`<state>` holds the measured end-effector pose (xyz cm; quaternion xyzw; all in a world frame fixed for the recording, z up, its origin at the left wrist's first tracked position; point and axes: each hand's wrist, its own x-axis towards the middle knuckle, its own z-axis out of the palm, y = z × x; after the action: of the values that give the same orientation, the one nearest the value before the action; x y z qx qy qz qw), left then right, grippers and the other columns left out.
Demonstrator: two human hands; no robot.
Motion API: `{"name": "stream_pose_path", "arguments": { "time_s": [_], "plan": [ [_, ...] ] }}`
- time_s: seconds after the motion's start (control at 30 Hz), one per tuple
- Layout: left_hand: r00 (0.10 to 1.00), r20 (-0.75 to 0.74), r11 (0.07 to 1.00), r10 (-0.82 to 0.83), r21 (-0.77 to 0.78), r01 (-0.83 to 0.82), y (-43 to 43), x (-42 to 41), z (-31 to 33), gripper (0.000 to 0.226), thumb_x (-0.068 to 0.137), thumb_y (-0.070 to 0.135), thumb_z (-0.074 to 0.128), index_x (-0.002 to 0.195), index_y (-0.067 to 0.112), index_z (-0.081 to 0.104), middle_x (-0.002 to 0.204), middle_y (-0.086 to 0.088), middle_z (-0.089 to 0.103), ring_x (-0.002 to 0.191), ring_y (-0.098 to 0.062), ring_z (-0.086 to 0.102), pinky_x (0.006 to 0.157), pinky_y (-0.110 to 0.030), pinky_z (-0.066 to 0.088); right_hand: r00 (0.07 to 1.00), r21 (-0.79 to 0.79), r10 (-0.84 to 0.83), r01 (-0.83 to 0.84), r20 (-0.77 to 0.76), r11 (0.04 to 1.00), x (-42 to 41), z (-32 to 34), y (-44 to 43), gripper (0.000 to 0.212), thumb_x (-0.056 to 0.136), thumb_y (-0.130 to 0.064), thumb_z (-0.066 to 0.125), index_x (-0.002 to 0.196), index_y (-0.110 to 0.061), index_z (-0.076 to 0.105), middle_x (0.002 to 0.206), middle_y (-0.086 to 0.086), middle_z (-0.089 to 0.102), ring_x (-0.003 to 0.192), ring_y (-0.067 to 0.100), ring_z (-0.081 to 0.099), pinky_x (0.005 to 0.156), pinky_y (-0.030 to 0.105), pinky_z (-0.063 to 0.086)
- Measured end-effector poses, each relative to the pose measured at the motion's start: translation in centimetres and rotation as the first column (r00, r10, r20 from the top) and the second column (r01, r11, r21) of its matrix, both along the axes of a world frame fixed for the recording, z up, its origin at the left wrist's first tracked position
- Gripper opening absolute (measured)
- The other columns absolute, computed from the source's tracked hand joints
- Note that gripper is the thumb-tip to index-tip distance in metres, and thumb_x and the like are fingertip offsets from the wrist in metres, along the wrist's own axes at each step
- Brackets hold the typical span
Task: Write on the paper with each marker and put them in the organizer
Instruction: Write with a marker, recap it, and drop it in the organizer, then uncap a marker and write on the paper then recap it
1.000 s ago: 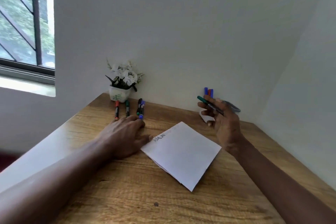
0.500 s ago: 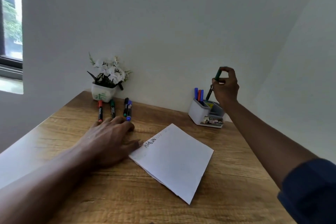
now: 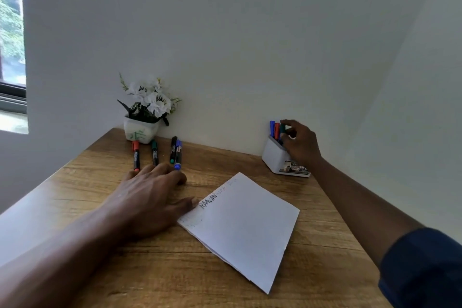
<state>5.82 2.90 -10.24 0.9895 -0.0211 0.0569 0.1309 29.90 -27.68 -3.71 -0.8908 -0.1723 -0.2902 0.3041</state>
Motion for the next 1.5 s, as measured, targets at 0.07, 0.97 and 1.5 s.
{"name": "stream_pose_path", "arguments": {
  "time_s": [0.07, 0.97, 1.5],
  "plan": [
    [1.0, -0.007, 1.0, 0.003, 0.0, -0.003, -0.1, -0.1, 0.1, 0.074, 0.084, 0.083, 0.032, 0.147, 0.044, 0.034, 0.158, 0.014, 0.031, 0.142, -0.011, 0.031, 0.117, -0.043, 0.029, 0.999, -0.094, -0.01, 0.007, -0.038, 0.996, 0.3, -0.3, 0.1, 0.048, 0.096, -0.013, 0.06, 0.142, -0.025, 0.057, 0.119, 0.015, 0.07, 0.109, 0.028, 0.067, 0.087, 0.029, 0.048],
    [0.999, 0.034, 1.0, 0.001, -0.004, -0.001, -0.3, 0.4, -0.5, 0.068, 0.091, 0.075, 0.041, 0.147, 0.036, 0.041, 0.159, 0.007, 0.033, 0.144, -0.018, 0.033, 0.118, -0.046, 0.03, 0.657, -0.057, 0.126, -0.249, -0.744, 0.967, -4.3, -1.5, 23.9, 0.023, 0.085, -0.009, 0.076, 0.105, -0.002, 0.067, 0.089, 0.013, 0.065, 0.062, 0.018, 0.059, 0.053, 0.028, 0.054],
    [0.985, 0.169, 1.0, -0.013, 0.019, 0.01, -0.4, -0.2, -0.8, 0.06, 0.092, 0.069, 0.046, 0.14, 0.033, 0.051, 0.147, 0.011, 0.049, 0.134, -0.013, 0.045, 0.109, -0.038, 0.042, 0.886, 0.141, 0.403, -0.379, -0.229, 0.915, -10.5, 0.8, 14.4, 0.024, 0.1, -0.02, 0.057, 0.122, -0.021, 0.067, 0.089, 0.002, 0.074, 0.071, 0.012, 0.072, 0.069, 0.033, 0.06]
  ]
}}
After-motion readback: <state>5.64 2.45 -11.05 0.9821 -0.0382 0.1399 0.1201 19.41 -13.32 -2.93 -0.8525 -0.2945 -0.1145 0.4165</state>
